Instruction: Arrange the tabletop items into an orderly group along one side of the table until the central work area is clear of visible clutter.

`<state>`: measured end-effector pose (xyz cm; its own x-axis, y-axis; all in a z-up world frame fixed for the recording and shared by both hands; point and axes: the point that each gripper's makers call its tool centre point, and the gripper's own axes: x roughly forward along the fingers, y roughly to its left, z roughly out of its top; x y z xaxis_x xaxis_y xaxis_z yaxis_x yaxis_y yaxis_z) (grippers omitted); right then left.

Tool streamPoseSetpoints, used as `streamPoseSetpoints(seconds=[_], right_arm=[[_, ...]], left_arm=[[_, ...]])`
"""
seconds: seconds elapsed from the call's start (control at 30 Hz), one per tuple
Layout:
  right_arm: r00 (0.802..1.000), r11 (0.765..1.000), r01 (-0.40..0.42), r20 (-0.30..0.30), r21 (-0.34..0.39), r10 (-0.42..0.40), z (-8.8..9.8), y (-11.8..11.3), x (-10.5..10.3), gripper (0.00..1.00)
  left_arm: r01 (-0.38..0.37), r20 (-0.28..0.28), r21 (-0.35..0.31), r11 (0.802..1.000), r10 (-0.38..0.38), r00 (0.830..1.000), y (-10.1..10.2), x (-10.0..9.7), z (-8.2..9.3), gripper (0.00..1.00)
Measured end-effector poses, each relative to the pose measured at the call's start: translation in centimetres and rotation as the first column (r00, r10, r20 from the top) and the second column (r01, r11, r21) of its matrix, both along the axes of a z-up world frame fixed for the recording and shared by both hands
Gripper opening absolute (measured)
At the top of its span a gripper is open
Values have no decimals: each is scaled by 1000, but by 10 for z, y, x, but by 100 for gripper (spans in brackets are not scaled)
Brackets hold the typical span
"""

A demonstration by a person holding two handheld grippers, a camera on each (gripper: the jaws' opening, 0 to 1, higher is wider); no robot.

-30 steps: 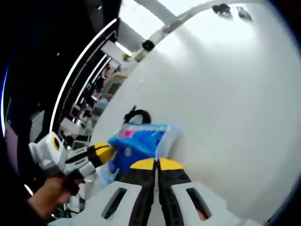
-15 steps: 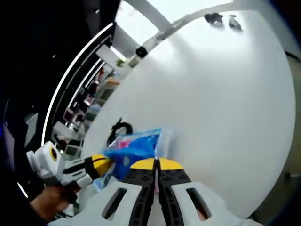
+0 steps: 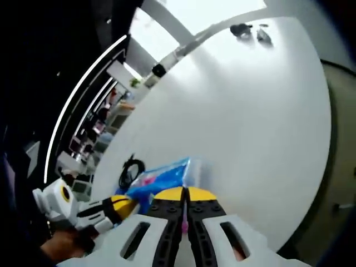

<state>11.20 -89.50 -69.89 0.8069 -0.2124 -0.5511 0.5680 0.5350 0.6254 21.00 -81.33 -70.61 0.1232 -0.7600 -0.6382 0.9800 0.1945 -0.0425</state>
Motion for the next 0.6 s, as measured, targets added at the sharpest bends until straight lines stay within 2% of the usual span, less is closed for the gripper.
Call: streamPoseSetpoints(seconds=[0.47,0.6], right_arm=[[995,999,51,-83,6,-50,-14,-14,-15,0],[995,999,36,-96,2,-36,-17,-14,-15,0]], left_arm=[[34,-47,13,999,-33,998,-14,-16,-17,2],[30,-56,4,1000,-29,998,-15,-16,-15,2]])
